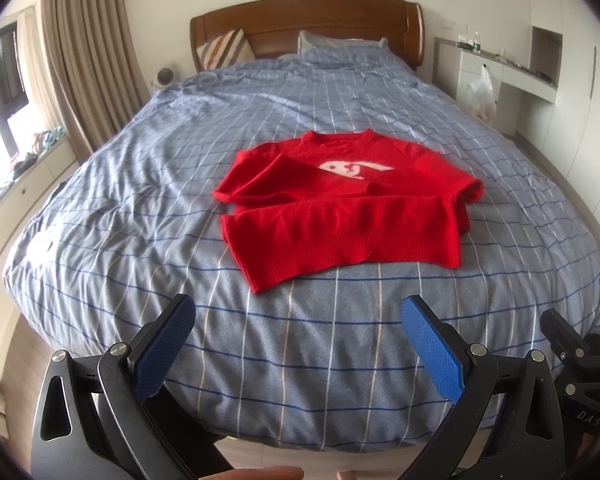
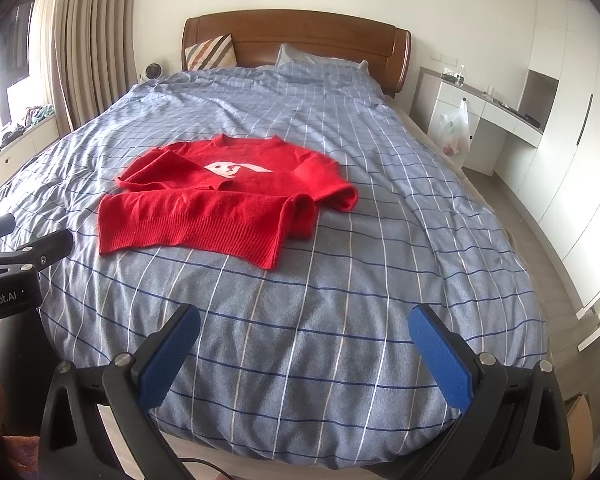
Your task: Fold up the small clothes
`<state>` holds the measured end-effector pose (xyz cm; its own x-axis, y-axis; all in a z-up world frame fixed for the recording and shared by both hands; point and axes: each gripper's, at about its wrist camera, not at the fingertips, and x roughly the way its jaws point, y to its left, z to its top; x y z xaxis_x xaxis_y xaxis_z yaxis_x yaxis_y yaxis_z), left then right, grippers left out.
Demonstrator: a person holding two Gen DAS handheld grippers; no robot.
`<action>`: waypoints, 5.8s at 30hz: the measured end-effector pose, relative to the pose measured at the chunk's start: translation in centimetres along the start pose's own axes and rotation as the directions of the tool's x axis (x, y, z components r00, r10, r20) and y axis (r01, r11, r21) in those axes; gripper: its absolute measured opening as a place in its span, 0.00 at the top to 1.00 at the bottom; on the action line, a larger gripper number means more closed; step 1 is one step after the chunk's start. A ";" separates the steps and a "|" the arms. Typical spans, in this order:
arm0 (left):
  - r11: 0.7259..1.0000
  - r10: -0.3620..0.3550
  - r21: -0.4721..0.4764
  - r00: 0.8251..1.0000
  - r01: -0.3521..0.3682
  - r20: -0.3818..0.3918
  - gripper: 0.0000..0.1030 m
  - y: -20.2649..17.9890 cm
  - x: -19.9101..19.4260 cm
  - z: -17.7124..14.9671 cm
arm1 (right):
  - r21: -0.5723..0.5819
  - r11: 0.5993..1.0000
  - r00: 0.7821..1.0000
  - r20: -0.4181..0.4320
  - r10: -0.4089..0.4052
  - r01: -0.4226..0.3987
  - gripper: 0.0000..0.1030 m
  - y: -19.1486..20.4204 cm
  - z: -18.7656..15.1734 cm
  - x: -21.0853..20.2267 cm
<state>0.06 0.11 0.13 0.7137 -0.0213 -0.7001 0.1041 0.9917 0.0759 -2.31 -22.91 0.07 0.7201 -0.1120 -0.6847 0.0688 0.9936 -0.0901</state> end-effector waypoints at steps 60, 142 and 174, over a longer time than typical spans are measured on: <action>1.000 -0.018 0.011 0.999 0.018 -0.027 0.00 -0.4 0.3 -0.8 | 0.012 1.000 0.999 -0.036 0.022 -0.022 0.00 0.4 -0.9 0.6; 0.988 -0.102 -0.142 0.934 0.056 -0.342 0.97 9.2 15.6 -6.6 | 0.298 0.913 0.873 -0.317 0.372 -0.280 0.97 -0.6 -7.7 15.6; 0.988 -0.098 -0.142 0.936 0.052 -0.338 0.96 9.2 15.4 -7.3 | 0.285 0.921 0.883 -0.310 0.352 -0.267 0.96 0.1 -8.1 15.5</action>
<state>6.99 9.86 -15.12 0.4238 -0.0744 -0.9027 0.0417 0.9972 -0.0626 3.31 -24.68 -16.42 0.4461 0.2456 -0.8606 0.0679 0.9496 0.3061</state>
